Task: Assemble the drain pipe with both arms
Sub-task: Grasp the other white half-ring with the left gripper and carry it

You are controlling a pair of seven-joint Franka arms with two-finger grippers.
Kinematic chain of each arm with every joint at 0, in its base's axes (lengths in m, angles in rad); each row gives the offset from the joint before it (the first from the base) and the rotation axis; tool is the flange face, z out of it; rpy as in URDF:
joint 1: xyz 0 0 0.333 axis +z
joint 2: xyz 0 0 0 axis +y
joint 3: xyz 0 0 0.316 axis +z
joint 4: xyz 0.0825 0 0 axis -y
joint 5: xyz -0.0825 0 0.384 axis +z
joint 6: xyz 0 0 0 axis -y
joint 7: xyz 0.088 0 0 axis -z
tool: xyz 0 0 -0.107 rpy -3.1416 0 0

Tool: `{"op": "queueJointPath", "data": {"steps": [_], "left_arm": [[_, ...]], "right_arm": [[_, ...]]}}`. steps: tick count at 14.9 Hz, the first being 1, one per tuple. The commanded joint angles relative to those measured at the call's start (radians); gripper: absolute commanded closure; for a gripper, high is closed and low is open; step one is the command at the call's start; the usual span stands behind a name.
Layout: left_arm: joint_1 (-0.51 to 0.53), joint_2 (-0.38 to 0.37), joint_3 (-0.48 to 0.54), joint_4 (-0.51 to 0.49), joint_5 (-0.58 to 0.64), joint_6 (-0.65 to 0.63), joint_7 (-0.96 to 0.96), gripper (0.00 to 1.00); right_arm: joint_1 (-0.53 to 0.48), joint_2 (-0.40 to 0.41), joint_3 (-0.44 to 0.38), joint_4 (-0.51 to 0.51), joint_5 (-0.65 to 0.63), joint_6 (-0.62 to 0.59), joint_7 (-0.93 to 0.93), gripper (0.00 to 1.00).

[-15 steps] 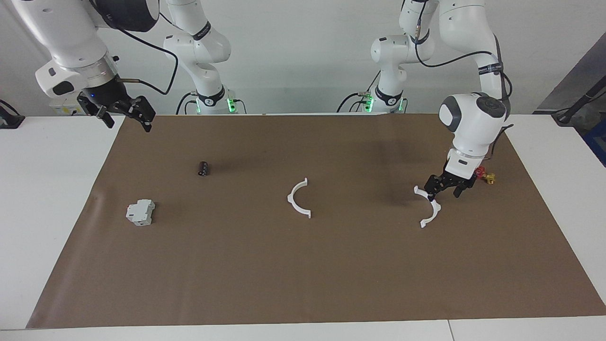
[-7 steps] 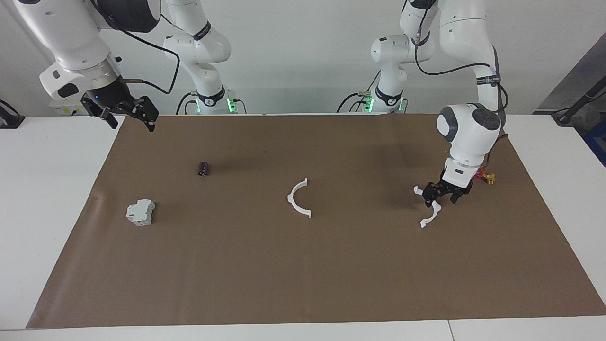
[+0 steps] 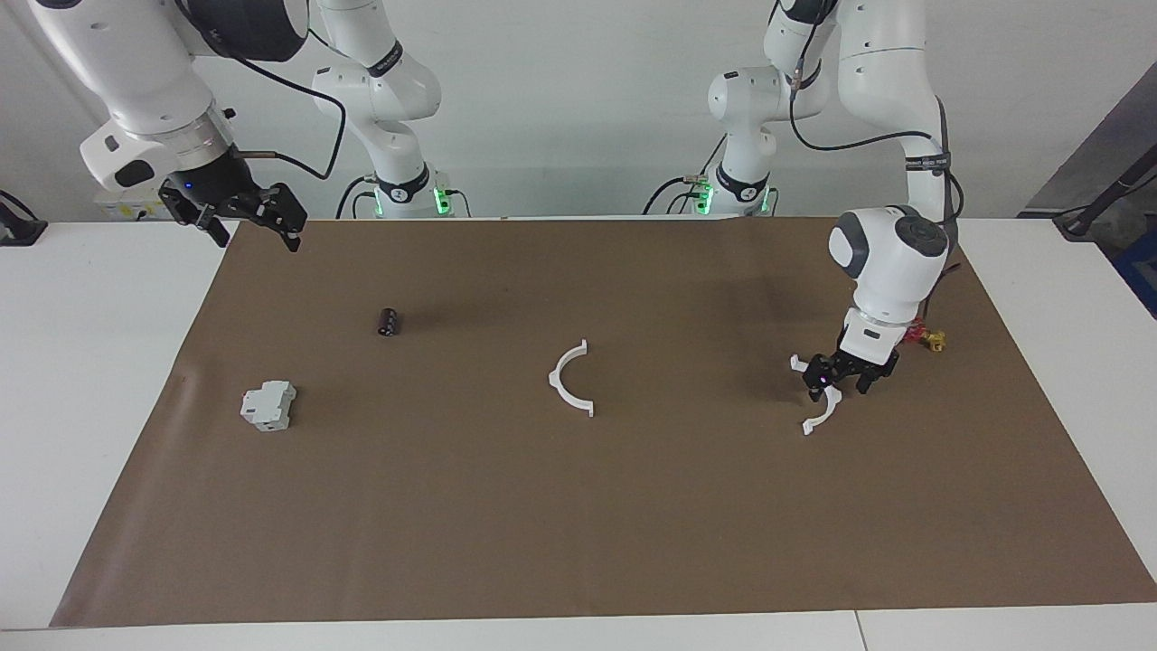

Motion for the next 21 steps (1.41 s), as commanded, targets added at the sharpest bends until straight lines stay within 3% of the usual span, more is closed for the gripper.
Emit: {"op": "queueJointPath", "data": {"steps": [1,3,7,8,11,12,15,17,19,21], "left_arm": [[0.008,-0.004,-0.005,-0.023,0.009,0.035,-0.013,0.00],[0.008,-0.001,-0.005,-0.029,0.009,0.048,-0.015,0.07],[0.002,0.007,-0.005,-0.032,0.009,0.064,-0.022,0.38],[0.000,0.007,-0.005,-0.032,0.009,0.064,-0.022,0.47],[0.002,0.007,-0.005,-0.031,0.009,0.064,-0.025,0.92],[0.000,0.008,-0.005,-0.029,0.009,0.061,-0.025,1.00],[-0.009,-0.006,-0.005,-0.002,0.009,0.018,-0.025,1.00],[-0.013,-0.038,-0.007,0.086,0.012,-0.158,-0.025,1.00],[-0.076,-0.065,-0.005,0.129,0.065,-0.285,-0.041,1.00],[-0.160,-0.078,-0.009,0.129,0.104,-0.304,-0.210,1.00]], "right_arm": [[-0.007,-0.014,0.003,-0.020,0.016,0.016,-0.028,0.00],[-0.007,-0.014,0.003,-0.021,0.016,0.016,-0.028,0.00],[-0.007,-0.014,0.003,-0.021,0.016,0.016,-0.028,0.00],[-0.007,-0.014,0.003,-0.021,0.016,0.018,-0.028,0.00],[-0.007,-0.014,0.003,-0.021,0.016,0.018,-0.028,0.00],[-0.007,-0.014,0.001,-0.021,0.016,0.016,-0.028,0.00],[-0.007,-0.014,0.003,-0.021,0.016,0.016,-0.028,0.00],[-0.007,-0.014,0.003,-0.020,0.016,0.018,-0.028,0.00],[-0.007,-0.014,0.003,-0.020,0.016,0.018,-0.028,0.00],[-0.007,-0.014,0.003,-0.020,0.016,0.018,-0.028,0.00]]}}
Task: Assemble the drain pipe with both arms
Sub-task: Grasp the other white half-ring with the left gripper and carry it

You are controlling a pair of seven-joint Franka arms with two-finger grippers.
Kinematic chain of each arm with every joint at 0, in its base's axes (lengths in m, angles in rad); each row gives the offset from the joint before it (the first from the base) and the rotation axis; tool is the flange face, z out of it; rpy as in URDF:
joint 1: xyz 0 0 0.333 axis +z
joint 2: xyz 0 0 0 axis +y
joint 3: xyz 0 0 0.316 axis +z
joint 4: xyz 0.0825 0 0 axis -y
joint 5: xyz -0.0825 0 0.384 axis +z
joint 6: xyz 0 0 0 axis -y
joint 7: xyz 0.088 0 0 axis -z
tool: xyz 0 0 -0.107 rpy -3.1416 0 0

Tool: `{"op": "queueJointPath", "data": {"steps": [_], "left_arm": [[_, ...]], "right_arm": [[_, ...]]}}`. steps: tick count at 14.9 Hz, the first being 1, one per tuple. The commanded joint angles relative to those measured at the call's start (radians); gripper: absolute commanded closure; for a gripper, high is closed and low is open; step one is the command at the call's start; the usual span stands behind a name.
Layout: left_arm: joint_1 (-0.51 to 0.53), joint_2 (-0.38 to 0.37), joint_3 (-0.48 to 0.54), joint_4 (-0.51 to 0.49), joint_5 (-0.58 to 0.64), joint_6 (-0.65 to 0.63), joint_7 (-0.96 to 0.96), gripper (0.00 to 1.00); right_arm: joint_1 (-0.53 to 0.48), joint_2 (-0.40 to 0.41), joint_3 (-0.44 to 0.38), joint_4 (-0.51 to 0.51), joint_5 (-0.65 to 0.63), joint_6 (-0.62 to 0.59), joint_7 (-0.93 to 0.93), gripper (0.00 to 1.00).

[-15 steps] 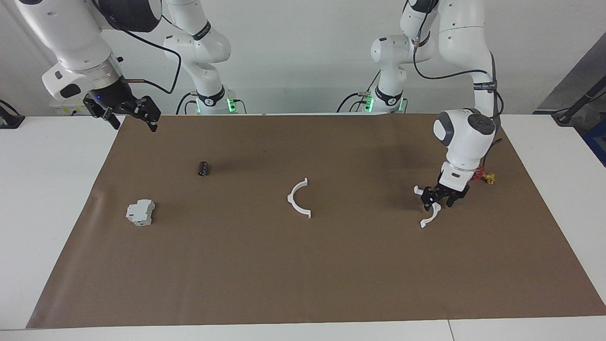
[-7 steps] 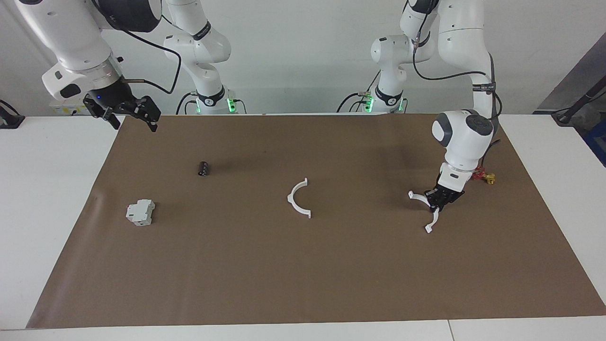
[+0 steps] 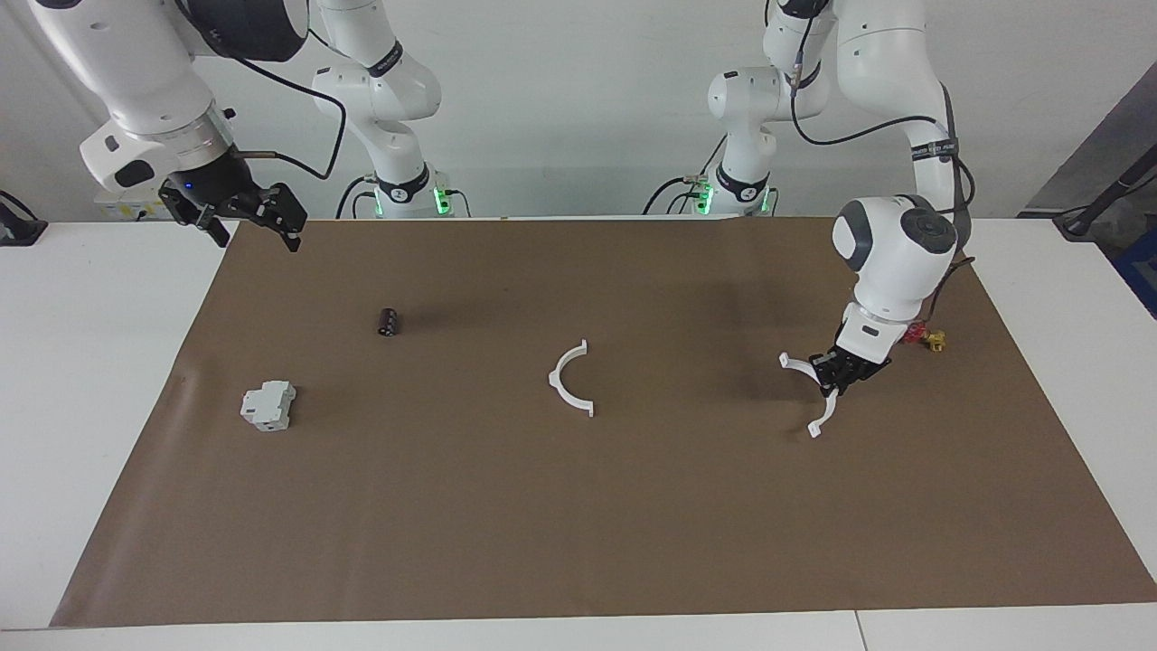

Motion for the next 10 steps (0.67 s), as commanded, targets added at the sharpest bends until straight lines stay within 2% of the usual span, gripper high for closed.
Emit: {"op": "queueJointPath", "data": {"steps": [1,3,7,9,10], "left_arm": [[-0.144,-0.024,0.008,0.001,0.045,-0.026,-0.249,1.00],[-0.236,-0.022,0.008,0.015,0.048,-0.026,-0.374,1.00],[-0.370,0.001,0.005,0.063,0.044,-0.024,-0.417,1.00],[-0.454,0.085,0.008,0.125,0.045,-0.009,-0.530,1.00],[-0.476,0.160,0.008,0.185,0.047,-0.007,-0.554,1.00]], "right_arm": [[-0.007,-0.014,0.001,-0.021,0.016,0.016,-0.028,0.00],[-0.007,-0.014,0.003,-0.020,0.016,0.016,-0.028,0.00],[-0.007,-0.014,0.003,-0.020,0.016,0.016,-0.028,0.00],[-0.007,-0.014,0.003,-0.021,0.016,0.018,-0.028,0.00],[-0.007,-0.014,0.003,-0.021,0.016,0.016,-0.028,0.00]]}}
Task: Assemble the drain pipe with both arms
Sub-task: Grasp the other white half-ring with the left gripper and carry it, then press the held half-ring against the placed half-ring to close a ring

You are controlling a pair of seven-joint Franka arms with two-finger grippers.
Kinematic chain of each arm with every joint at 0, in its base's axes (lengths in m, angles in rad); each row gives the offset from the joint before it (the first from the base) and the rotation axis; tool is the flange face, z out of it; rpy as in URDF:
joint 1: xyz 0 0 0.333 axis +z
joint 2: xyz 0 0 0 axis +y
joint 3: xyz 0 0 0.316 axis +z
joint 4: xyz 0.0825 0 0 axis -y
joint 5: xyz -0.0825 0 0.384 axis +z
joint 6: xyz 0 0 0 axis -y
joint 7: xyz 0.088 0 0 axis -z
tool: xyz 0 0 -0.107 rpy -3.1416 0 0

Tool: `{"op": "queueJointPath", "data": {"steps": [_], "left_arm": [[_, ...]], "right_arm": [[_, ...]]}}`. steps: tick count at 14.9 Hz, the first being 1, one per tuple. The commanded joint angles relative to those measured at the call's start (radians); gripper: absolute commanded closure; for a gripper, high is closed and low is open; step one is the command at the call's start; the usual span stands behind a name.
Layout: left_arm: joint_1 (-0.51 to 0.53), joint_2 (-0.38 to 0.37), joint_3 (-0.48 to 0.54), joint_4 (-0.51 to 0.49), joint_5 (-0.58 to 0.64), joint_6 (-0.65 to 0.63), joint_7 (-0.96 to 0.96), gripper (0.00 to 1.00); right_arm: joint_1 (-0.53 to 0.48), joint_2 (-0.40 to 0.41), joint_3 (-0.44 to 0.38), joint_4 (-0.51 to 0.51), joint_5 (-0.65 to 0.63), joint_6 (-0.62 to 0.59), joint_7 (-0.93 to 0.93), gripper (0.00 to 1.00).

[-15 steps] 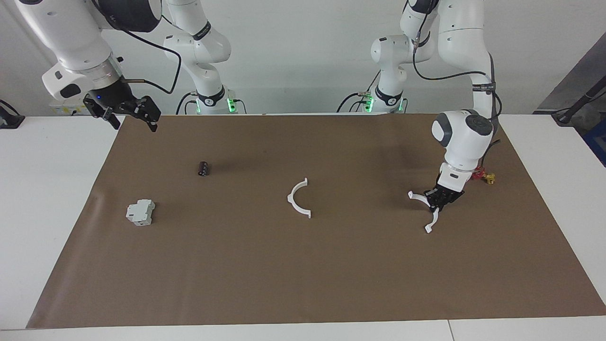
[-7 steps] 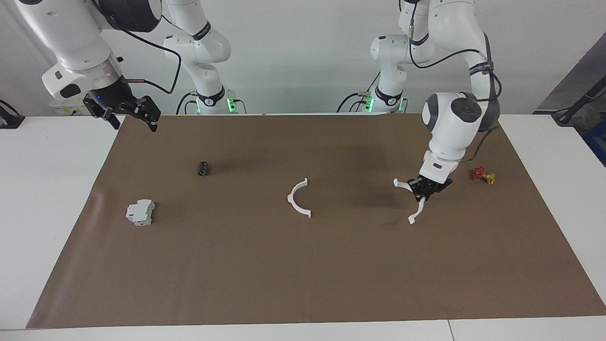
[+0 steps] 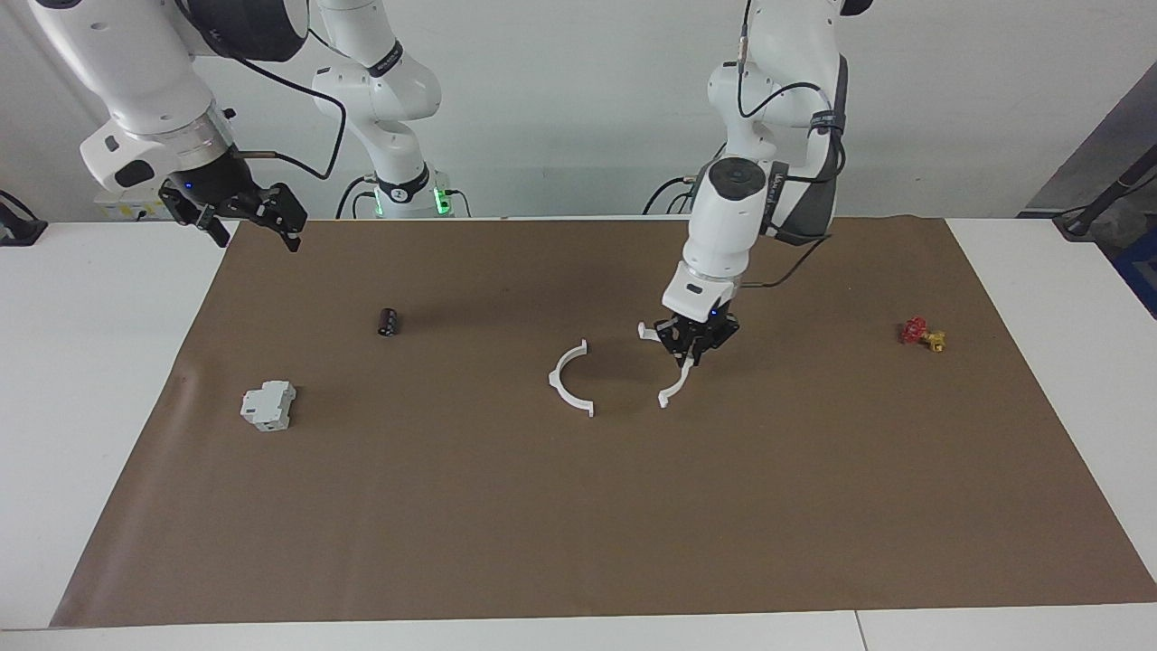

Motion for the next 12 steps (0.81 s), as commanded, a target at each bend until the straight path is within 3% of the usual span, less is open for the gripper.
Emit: {"op": "queueJointPath", "data": {"steps": [1,6,12], "left_arm": [[-0.068,0.178,0.018,0.149,0.018,0.006,-0.073,1.00],[-0.086,0.163,0.018,0.054,0.064,0.008,-0.073,1.00],[-0.102,0.163,0.018,0.056,0.064,0.006,-0.078,1.00]], "right_arm": [[-0.007,-0.014,0.003,-0.021,0.016,0.016,-0.028,0.00],[-0.007,-0.014,0.003,-0.020,0.016,0.016,-0.028,0.00],[-0.007,-0.014,0.003,-0.021,0.016,0.018,-0.028,0.00]]}}
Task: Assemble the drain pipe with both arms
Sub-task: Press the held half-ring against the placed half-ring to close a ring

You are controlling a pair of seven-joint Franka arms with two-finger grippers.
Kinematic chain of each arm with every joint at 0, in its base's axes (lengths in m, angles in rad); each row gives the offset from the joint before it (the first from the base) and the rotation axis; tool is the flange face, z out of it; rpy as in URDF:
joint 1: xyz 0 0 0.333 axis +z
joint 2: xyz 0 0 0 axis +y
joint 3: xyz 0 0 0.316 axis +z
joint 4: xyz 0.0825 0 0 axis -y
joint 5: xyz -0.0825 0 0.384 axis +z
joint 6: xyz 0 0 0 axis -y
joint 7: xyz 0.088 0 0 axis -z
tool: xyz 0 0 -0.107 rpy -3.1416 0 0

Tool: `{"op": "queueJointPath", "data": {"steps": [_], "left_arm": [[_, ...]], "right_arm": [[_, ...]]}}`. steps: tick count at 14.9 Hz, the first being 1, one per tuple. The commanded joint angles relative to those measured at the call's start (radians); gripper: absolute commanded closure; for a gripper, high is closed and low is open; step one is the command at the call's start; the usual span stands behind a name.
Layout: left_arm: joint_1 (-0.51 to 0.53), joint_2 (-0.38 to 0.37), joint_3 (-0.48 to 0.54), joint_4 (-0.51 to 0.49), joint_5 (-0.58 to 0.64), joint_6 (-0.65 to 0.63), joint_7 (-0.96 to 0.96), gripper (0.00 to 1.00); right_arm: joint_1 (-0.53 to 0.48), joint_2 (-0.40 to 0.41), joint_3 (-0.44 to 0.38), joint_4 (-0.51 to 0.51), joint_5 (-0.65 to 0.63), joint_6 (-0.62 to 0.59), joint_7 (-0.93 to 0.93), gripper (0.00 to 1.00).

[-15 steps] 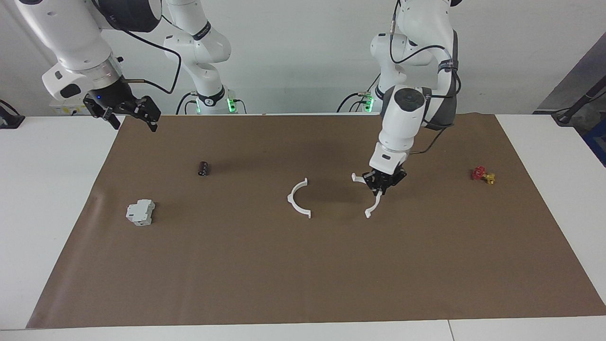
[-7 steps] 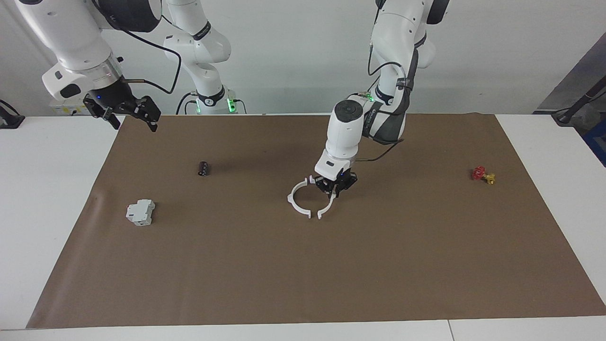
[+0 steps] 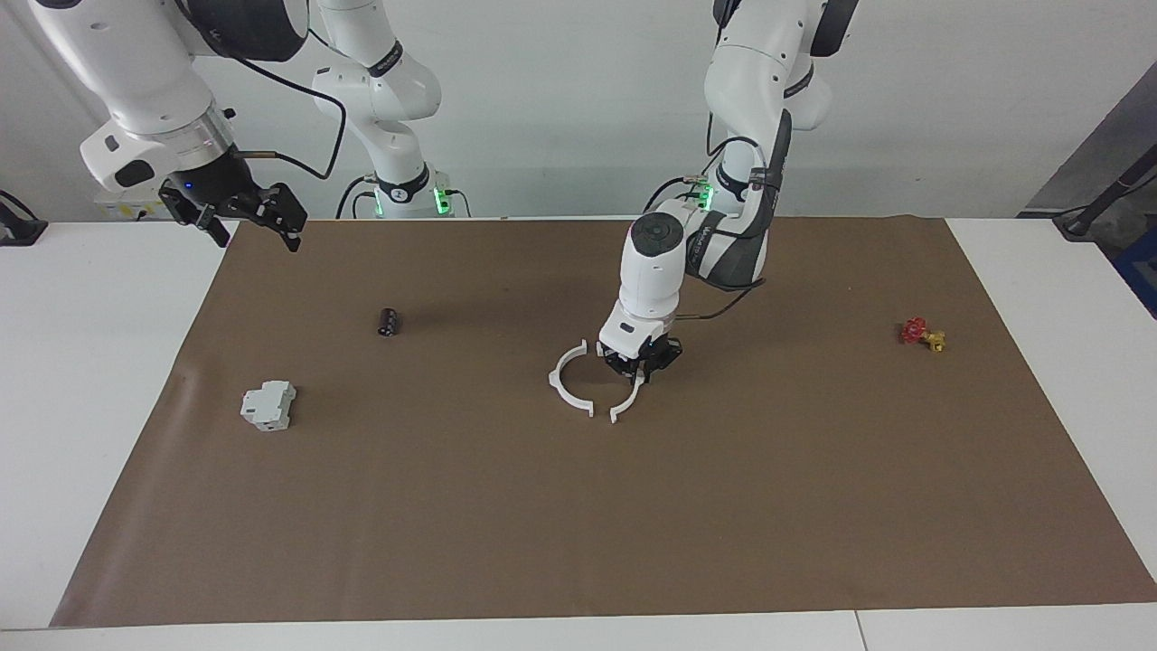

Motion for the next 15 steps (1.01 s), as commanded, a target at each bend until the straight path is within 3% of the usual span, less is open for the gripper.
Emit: {"op": "queueJointPath", "data": {"steps": [1,5,15], "left_arm": [[-0.028,-0.024,0.014,-0.029,0.022,0.008,-0.019,1.00],[-0.030,-0.025,0.014,-0.093,0.022,0.151,-0.035,1.00],[-0.051,-0.036,0.014,-0.084,0.057,0.088,-0.025,1.00]], "right_arm": [[-0.007,-0.014,0.003,-0.020,0.016,0.016,-0.028,0.00],[-0.007,-0.014,0.003,-0.020,0.016,0.018,-0.028,0.00],[-0.007,-0.014,0.003,-0.021,0.016,0.016,-0.028,0.00]]}}
